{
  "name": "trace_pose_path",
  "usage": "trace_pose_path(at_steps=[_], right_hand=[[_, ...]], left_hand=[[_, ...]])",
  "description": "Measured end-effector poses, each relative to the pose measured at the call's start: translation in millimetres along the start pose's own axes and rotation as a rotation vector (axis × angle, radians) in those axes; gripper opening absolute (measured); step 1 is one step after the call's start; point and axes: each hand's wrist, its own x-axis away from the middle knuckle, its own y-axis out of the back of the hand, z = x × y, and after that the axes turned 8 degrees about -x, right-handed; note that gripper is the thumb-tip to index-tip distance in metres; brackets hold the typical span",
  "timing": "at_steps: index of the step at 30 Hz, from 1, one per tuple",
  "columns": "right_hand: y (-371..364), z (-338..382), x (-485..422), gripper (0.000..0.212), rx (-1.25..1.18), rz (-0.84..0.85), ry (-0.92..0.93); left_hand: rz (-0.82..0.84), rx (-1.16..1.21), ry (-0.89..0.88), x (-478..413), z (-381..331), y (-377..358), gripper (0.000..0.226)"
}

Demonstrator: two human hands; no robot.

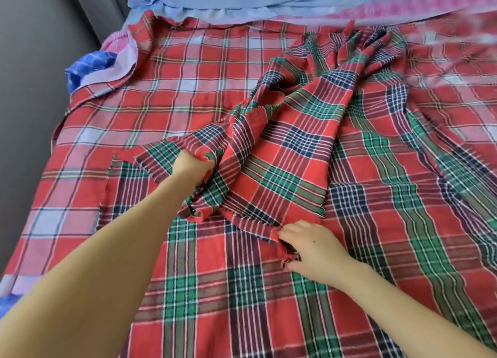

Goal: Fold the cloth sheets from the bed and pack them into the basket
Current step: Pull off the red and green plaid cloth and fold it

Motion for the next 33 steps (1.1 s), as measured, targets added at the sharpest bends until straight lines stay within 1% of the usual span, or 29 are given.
trace_pose_path(at_steps=[2, 4, 6, 8, 9, 11, 12, 14, 15, 17, 18, 19, 20, 22, 23, 25, 28, 31, 33], right_hand=[[-6.2, -1.9, 3.0, 0.029, -0.076, -0.110, -0.004], [-6.2, -1.6, 5.3, 0.015, -0.212, -0.248, -0.063], [-1.2, 1.8, 8.4, 0.015, -0.289, -0.359, -0.109], [9.2, 7.4, 15.2, 0.006, -0.335, -0.487, -0.059], [18.2, 12.9, 19.7, 0.008, -0.343, -0.539, 0.008], [38.7, 26.3, 27.5, 0.030, -0.332, -0.571, 0.151], [55.3, 36.4, 31.6, 0.035, -0.308, -0.588, 0.216], [88.8, 58.1, 39.3, 0.038, -0.273, -0.639, 0.315], [104.5, 69.0, 42.1, 0.034, -0.261, -0.658, 0.364], [140.7, 91.6, 47.2, 0.022, -0.263, -0.691, 0.468], [158.6, 101.9, 49.7, 0.019, -0.258, -0.704, 0.507], [172.4, 108.8, 50.6, 0.021, -0.263, -0.723, 0.522], [184.9, 116.7, 52.2, 0.027, -0.275, -0.749, 0.511], [208.6, 128.6, 54.1, 0.041, -0.365, -0.818, 0.431], [214.1, 131.6, 54.2, 0.042, -0.451, -0.831, 0.371], [222.6, 135.5, 53.3, 0.037, -0.582, -0.833, 0.270], [226.1, 137.2, 47.2, 0.032, -0.683, -0.842, 0.178], [224.0, 141.5, 41.1, 0.027, -0.692, -0.826, 0.144], [223.1, 142.4, 37.7, 0.026, -0.679, -0.806, 0.116]], left_hand=[[-0.017, 0.077, -0.027, 5.2, -4.0, -1.4, 0.019], [-0.035, 0.171, -0.106, 12.2, -9.4, 1.9, 0.016], [-0.056, 0.206, -0.213, 22.7, -16.7, 11.2, 0.018], [-0.091, 0.214, -0.314, 35.4, -28.1, 28.1, 0.024], [-0.119, 0.230, -0.365, 42.7, -36.8, 39.7, 0.026], [-0.169, 0.268, -0.468, 57.7, -59.0, 65.3, 0.027], [-0.189, 0.283, -0.523, 67.1, -74.5, 83.1, 0.028], [-0.212, 0.327, -0.626, 88.9, -106.5, 115.7, 0.029], [-0.212, 0.320, -0.683, 98.7, -122.0, 129.7, 0.029], [-0.210, 0.188, -0.812, 120.0, -152.0, 156.2, 0.027], [-0.191, 0.065, -0.864, 132.8, -163.4, 167.0, 0.025], [-0.152, -0.062, -0.909, 141.5, -172.1, 173.8, 0.023], [-0.112, -0.172, -0.940, 151.3, -176.6, 177.8, 0.020], [-0.041, -0.295, -0.956, 169.0, -177.7, 183.9, 0.009], [-0.017, -0.293, -0.944, 175.4, -173.0, 181.5, 0.009], [0.029, -0.226, -0.902, 184.5, -159.2, 177.0, 0.014], [0.082, -0.135, -0.839, 193.2, -138.0, 164.9, 0.015], [0.149, -0.027, -0.783, 197.7, -124.9, 155.1, 0.013], [0.154, -0.029, -0.784, 198.0, -120.4, 153.3, 0.015]])
